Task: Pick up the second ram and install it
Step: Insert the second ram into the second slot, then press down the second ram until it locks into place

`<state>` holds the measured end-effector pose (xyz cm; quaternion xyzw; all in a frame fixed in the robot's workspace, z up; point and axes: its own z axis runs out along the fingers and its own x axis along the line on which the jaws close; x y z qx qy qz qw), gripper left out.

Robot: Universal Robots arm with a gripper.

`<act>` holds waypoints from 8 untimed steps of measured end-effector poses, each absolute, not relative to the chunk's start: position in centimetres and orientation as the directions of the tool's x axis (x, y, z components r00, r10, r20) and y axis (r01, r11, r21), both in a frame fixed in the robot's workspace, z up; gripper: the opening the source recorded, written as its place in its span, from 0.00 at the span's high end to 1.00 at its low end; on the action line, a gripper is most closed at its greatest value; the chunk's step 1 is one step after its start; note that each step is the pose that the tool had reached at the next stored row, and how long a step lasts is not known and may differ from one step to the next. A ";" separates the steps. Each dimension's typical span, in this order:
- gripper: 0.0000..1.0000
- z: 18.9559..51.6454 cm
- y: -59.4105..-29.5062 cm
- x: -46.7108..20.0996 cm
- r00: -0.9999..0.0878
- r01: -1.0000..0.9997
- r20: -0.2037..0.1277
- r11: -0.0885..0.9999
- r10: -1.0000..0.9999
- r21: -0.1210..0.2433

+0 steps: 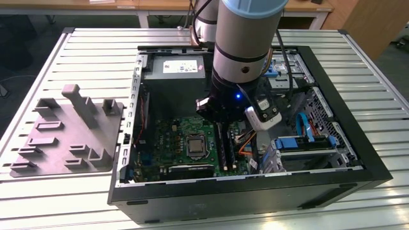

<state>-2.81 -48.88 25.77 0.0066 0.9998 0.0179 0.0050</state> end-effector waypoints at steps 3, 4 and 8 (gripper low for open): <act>0.90 25.8 -48.9 -2.8 -1.000 0.013 -0.010 0.999 0.013 0.036; 0.90 25.8 -48.9 -2.8 -1.000 0.013 -0.010 0.999 0.013 0.036; 0.90 25.9 -48.9 -2.8 -1.000 0.013 -0.010 0.999 0.013 0.036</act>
